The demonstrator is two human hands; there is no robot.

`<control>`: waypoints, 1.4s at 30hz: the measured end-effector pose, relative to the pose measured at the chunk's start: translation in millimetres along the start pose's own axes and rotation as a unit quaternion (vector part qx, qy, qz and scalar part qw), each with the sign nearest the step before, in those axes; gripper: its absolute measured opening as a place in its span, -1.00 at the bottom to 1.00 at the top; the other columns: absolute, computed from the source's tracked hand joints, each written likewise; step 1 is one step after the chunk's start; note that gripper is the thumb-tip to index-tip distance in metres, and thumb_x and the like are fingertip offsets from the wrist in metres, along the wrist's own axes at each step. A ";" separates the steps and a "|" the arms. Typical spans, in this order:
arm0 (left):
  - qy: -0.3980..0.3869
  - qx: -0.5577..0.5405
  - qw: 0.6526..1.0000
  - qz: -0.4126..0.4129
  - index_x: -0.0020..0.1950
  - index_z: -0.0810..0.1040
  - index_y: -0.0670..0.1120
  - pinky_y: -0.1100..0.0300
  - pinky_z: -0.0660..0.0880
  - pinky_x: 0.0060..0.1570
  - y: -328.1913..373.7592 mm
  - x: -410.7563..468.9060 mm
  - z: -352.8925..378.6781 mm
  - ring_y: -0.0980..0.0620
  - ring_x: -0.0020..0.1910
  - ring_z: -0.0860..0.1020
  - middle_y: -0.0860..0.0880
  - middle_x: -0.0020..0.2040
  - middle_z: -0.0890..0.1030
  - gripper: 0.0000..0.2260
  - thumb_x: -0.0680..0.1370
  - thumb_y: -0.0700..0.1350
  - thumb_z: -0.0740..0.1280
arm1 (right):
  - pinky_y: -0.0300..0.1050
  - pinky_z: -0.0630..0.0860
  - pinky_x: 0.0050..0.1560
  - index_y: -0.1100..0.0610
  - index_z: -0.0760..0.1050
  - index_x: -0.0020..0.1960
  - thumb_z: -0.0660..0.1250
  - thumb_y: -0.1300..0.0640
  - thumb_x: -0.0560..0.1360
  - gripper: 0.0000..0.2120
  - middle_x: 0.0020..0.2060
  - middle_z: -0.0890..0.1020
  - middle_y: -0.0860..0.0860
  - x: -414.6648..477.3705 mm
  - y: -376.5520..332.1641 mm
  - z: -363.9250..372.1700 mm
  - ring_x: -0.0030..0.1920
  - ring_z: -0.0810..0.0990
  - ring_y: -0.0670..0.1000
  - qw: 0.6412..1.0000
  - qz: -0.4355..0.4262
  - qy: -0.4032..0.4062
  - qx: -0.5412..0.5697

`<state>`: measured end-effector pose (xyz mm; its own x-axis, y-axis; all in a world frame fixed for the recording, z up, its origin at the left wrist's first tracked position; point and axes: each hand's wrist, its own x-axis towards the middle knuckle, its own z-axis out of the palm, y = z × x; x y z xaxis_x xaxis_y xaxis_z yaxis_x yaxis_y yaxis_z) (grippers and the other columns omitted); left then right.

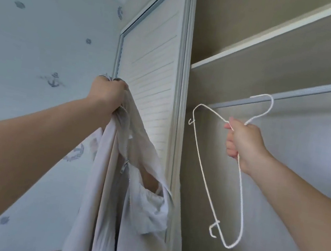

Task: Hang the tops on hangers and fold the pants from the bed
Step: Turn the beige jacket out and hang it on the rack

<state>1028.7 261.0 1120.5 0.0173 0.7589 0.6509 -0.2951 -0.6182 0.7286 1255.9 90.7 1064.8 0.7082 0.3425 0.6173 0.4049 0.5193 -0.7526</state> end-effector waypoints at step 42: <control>0.291 0.634 0.711 -0.085 0.22 0.57 -0.15 0.23 0.46 -0.20 428.0 -364.7 -683.9 0.00 -0.09 0.57 -0.10 0.02 0.59 -0.75 0.58 -0.10 0.40 | -0.33 0.09 -0.55 0.23 0.54 -0.09 0.19 0.16 0.67 -0.75 -0.55 0.26 -0.03 -666.8 -295.4 331.5 -0.58 0.13 -0.04 0.678 0.007 -0.647 0.348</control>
<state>242.7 -140.3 1049.0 -0.5578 0.5731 0.6003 0.7692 0.0854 0.6333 472.3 -31.5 951.5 -0.5734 0.5181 0.6346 -0.2873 0.5983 -0.7480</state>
